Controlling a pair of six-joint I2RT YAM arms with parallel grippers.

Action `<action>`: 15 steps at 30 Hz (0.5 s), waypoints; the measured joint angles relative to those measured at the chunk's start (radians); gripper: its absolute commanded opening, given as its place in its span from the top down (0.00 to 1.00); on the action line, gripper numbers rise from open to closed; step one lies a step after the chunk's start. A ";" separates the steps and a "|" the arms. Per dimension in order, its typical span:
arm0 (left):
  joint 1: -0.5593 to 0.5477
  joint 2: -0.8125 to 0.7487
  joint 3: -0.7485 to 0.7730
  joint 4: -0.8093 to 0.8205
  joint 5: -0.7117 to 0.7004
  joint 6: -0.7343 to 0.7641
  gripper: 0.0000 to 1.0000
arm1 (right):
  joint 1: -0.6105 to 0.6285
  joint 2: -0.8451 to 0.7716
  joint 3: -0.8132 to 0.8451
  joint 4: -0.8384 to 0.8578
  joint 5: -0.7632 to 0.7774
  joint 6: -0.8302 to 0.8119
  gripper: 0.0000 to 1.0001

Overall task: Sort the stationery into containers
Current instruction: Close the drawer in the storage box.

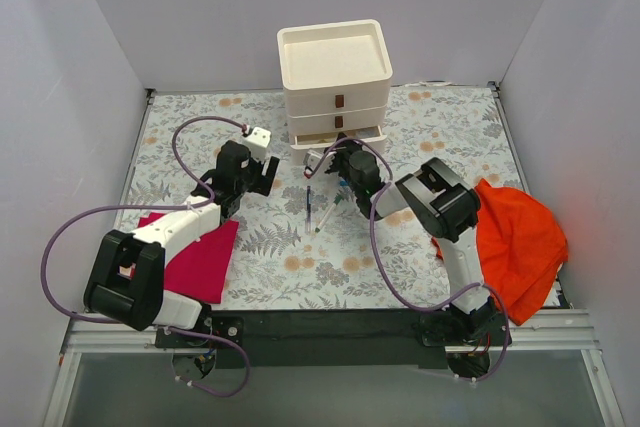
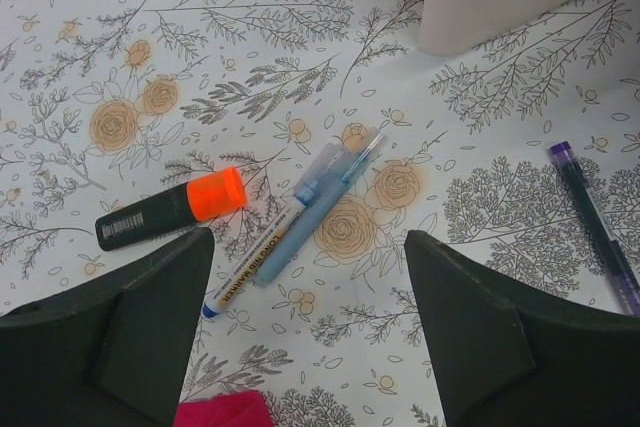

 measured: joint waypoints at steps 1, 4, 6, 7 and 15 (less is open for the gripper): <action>0.002 0.001 0.002 -0.001 0.000 0.000 0.22 | -0.002 0.000 0.000 0.000 0.001 0.000 0.99; 0.005 0.002 0.005 -0.001 0.000 -0.001 0.22 | -0.002 -0.001 -0.007 0.010 0.003 0.000 0.99; 0.010 0.002 0.005 -0.004 0.000 -0.002 0.22 | -0.002 -0.015 -0.048 0.036 -0.008 0.000 0.99; 0.011 0.002 0.005 -0.005 0.001 -0.002 0.22 | -0.001 -0.027 -0.073 0.043 -0.014 0.000 0.99; 0.026 0.044 0.023 -0.008 0.016 -0.011 0.22 | 0.010 -0.153 -0.162 0.014 -0.058 0.028 0.99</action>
